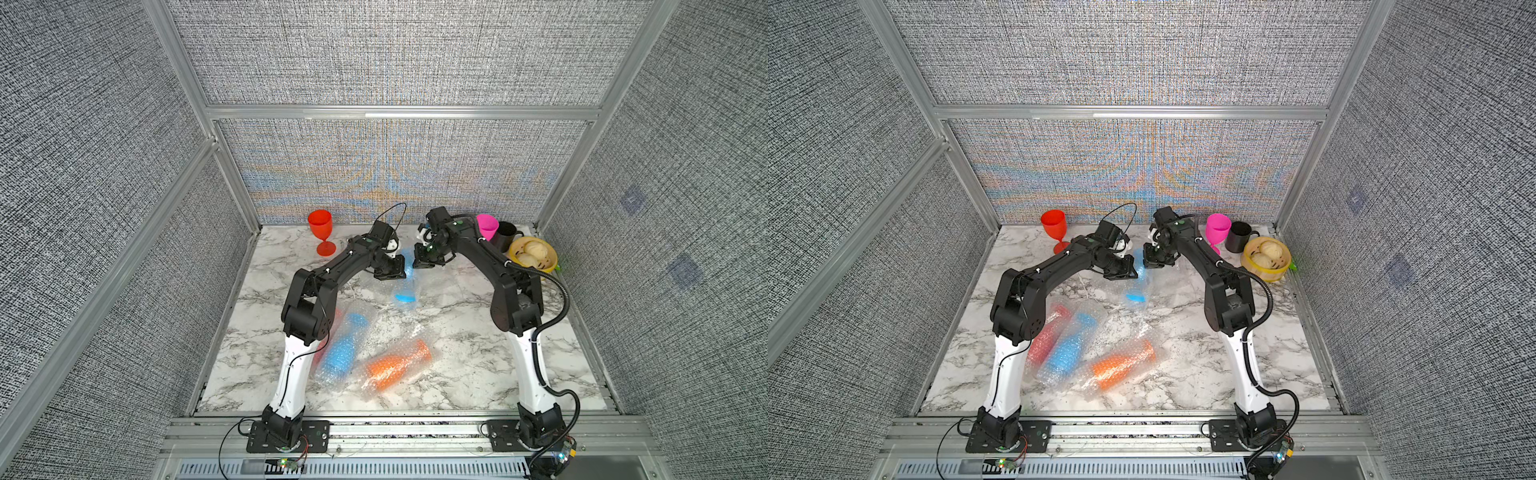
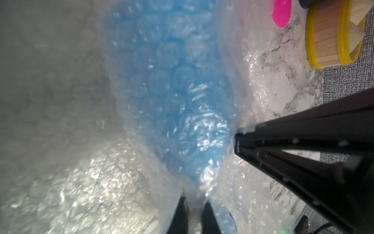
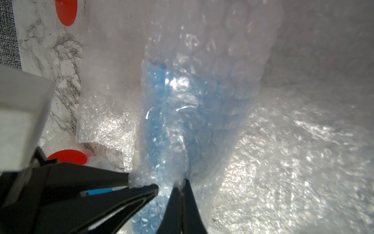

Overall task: Unpack wine glasses from bubble wrap
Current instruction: Unwrap the bubble wrap.

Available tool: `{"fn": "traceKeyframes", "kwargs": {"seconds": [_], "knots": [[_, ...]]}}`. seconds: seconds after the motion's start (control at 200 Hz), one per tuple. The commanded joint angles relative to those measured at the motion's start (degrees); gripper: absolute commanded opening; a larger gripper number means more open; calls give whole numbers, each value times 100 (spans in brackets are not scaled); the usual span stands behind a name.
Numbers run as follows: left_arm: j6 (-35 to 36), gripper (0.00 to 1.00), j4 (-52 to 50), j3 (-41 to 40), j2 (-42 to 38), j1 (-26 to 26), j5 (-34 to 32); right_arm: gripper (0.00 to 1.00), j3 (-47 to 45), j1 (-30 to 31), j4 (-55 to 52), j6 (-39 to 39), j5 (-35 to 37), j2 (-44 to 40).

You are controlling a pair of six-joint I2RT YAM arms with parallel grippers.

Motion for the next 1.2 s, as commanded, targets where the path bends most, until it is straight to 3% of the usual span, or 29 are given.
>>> {"fn": "traceKeyframes", "kwargs": {"seconds": [0.0,0.28,0.63,0.766,0.856,1.046,1.191], "knots": [[-30,0,36,-104,-30,85,88,0,-156,-65,-15,-14,202,-66],[-263,0,468,-746,-297,395,184,0,-1077,-386,477,84,421,-552],[-376,0,617,-811,-387,571,348,0,-1101,-515,505,112,422,-350],[-449,28,486,-864,-540,736,204,0,-1065,-512,501,130,413,-293],[-488,41,499,-1006,-686,849,115,0,-1098,-514,518,131,412,-292],[-568,52,525,-1109,-1098,996,-51,0,-1162,-509,571,182,403,-328],[-318,55,98,-905,-1444,1000,-736,0,-1162,-509,579,218,394,-356]]}}
